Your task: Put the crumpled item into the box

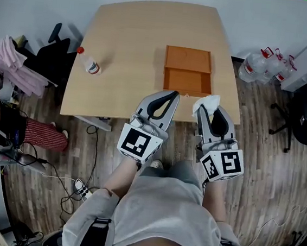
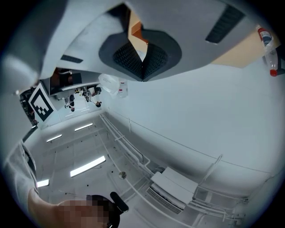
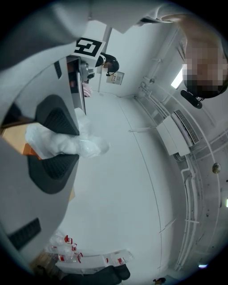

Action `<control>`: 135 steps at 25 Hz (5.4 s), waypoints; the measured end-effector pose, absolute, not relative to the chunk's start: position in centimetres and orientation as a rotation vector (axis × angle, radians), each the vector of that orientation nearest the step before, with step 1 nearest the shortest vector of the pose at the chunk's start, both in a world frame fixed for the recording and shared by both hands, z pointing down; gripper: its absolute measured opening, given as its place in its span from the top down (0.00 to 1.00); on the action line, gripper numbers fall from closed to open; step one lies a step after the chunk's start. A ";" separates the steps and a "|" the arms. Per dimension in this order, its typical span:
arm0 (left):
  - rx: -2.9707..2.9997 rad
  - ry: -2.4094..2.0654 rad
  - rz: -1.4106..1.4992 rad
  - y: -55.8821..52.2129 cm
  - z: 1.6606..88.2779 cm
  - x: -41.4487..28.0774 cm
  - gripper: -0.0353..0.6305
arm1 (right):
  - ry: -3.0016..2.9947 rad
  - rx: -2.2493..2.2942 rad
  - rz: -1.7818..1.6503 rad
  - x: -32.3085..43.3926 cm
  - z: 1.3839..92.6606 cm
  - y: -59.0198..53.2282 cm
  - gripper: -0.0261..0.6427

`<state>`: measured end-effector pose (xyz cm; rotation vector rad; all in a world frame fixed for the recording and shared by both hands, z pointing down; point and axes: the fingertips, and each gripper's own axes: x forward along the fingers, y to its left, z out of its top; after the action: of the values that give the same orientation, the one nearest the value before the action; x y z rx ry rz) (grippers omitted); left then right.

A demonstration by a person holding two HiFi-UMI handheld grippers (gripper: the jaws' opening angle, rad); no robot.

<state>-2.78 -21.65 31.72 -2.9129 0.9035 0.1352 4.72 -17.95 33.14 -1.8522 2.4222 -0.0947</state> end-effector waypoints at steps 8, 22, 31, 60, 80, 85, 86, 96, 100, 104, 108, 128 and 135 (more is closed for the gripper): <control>-2.938 0.910 0.107 -23.0 32.7 -2.3 0.93 | 2.407 -1.869 -0.116 5.6 33.5 -19.3 0.78; -2.934 0.944 0.125 -30.5 32.5 -0.6 0.93 | 2.443 -1.862 -0.119 7.6 33.6 -26.9 0.78; -2.931 0.981 0.116 -35.8 32.8 0.8 0.93 | 2.475 -1.850 -0.153 9.3 34.5 -32.5 0.78; -2.982 1.181 -0.041 -42.9 39.1 1.3 0.93 | 2.816 -1.847 -0.584 10.3 49.3 -41.2 0.77; -2.961 1.308 -0.035 -44.9 39.9 -1.4 0.93 | 3.397 -1.654 -0.916 6.7 58.8 -41.2 0.76; -2.950 1.368 -0.050 -45.1 40.3 -3.0 0.93 | 3.505 -1.622 -0.994 5.9 60.7 -41.2 0.76; -2.947 1.381 -0.053 -45.1 40.4 -3.3 0.93 | 3.522 -1.617 -1.011 5.9 61.0 -41.2 0.76; -2.927 1.441 -0.077 -45.0 41.1 -4.5 0.93 | 3.614 -1.594 -1.111 6.1 63.1 -40.9 0.76; -2.919 1.458 -0.076 -44.9 41.1 -4.7 0.93 | 3.623 -1.580 -1.127 6.0 63.6 -40.9 0.75; -2.911 1.477 -0.080 -44.6 41.2 -5.0 0.93 | 3.627 -1.578 -1.155 6.0 64.0 -40.8 0.74; -2.900 1.492 -0.084 -44.2 41.1 -5.2 0.93 | 3.617 -1.587 -1.152 6.1 64.1 -40.9 0.74; -2.905 1.363 -0.069 -39.8 39.1 -4.9 0.93 | 3.240 -1.836 -0.930 7.0 57.9 -39.6 0.86; -2.917 1.280 -0.050 -36.6 38.1 -4.8 0.93 | 3.000 -1.839 -0.851 6.8 53.8 -37.2 0.95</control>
<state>-4.79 -36.61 38.14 -2.9170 1.2801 -0.0504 6.79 -37.21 53.80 -1.8393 2.9995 -0.8508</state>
